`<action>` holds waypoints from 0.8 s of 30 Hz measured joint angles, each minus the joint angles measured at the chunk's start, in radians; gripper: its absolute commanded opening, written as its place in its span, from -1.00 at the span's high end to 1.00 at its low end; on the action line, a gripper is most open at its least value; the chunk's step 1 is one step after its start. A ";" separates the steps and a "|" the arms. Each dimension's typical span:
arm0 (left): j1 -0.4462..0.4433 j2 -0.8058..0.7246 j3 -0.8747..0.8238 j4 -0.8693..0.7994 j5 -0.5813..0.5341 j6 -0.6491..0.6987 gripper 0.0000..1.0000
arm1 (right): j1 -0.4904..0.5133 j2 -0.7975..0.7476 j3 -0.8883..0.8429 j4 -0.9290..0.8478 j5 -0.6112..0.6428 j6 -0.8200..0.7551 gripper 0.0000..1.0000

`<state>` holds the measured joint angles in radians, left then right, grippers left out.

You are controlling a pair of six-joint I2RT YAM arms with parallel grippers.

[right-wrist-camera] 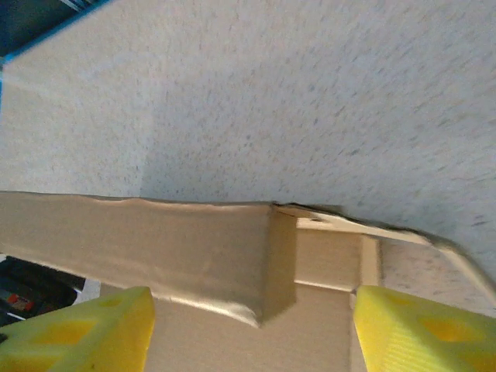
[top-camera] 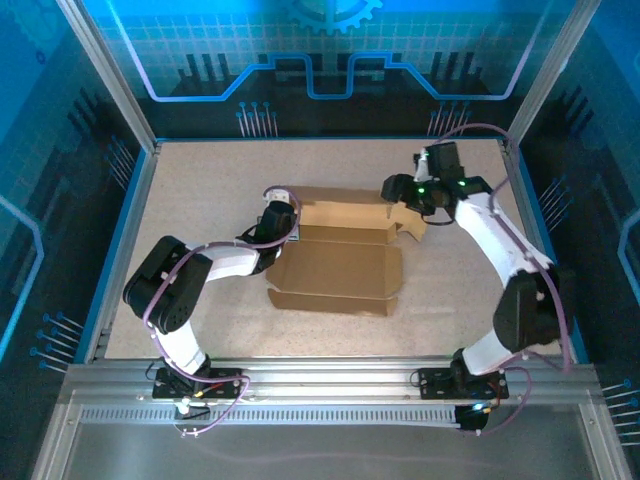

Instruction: Fold the paper box

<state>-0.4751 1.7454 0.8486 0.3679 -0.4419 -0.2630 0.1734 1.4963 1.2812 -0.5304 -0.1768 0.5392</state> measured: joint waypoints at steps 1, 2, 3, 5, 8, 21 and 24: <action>0.004 0.000 0.007 -0.013 0.012 -0.002 1.00 | -0.032 -0.041 -0.023 0.014 -0.011 -0.023 -0.49; 0.009 0.000 0.015 -0.026 0.024 -0.005 1.00 | -0.066 -0.074 -0.043 0.032 -0.024 -0.044 -0.49; 0.016 0.000 0.024 -0.040 0.044 -0.008 1.00 | -0.109 -0.109 -0.066 0.054 -0.040 -0.068 -0.47; 0.032 -0.001 0.034 -0.057 0.086 -0.019 1.00 | -0.190 -0.153 -0.103 0.093 -0.080 -0.109 -0.45; 0.057 -0.011 0.035 -0.073 0.151 -0.027 1.00 | -0.301 -0.166 -0.140 0.141 -0.142 -0.162 -0.39; 0.106 -0.026 0.035 -0.100 0.291 -0.094 1.00 | -0.397 0.068 -0.144 0.167 -0.391 -0.358 0.02; 0.112 -0.026 0.035 -0.102 0.294 -0.105 1.00 | -0.373 0.060 -0.145 0.163 -0.417 -0.381 0.01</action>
<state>-0.3634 1.7191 0.8841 0.2657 -0.1478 -0.3683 -0.1993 1.5558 1.1366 -0.3679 -0.5934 0.1577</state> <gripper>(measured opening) 0.068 0.494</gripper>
